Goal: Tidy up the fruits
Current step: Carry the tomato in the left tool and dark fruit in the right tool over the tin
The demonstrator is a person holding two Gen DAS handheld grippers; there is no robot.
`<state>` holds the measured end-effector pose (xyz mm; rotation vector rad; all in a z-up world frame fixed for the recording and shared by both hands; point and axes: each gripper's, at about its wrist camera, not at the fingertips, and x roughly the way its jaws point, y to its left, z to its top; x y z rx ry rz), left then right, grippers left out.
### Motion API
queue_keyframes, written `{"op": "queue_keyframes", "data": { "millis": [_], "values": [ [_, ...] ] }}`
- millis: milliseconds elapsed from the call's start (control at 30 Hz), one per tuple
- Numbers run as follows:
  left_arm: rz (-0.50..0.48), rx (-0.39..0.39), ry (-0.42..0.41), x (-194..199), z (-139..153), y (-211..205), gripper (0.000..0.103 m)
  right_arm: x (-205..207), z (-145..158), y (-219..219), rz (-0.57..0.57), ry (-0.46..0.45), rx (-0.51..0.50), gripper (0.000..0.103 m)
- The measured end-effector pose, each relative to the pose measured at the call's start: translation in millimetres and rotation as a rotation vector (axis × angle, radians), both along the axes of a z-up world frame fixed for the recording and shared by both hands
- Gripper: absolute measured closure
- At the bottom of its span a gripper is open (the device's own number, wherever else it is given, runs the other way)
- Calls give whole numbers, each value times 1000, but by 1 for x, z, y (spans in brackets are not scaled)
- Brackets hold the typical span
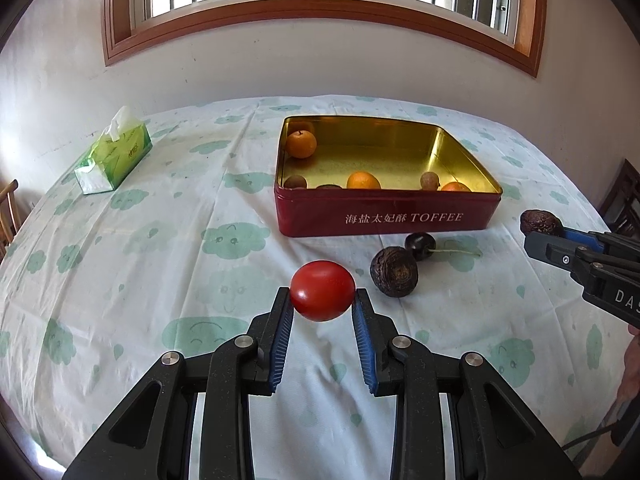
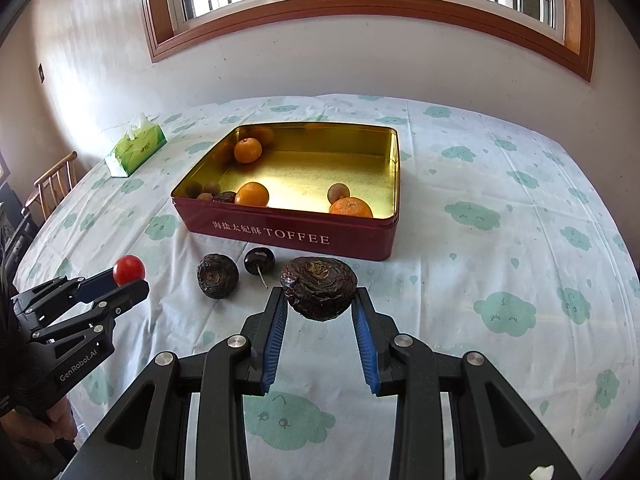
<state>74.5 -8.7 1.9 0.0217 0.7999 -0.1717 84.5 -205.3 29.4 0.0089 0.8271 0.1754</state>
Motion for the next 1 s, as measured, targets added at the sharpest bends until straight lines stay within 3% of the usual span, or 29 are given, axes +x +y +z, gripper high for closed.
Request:
{"op": "queue_keyframes", "data": {
  "millis": [500, 1000],
  "values": [
    [6, -3, -77, 69, 39, -3, 72, 57, 13, -8, -13, -21, -37, 72],
    [-8, 0, 12, 140, 11, -19, 72, 131, -13, -8, -16, 47, -43, 72]
  ]
}}
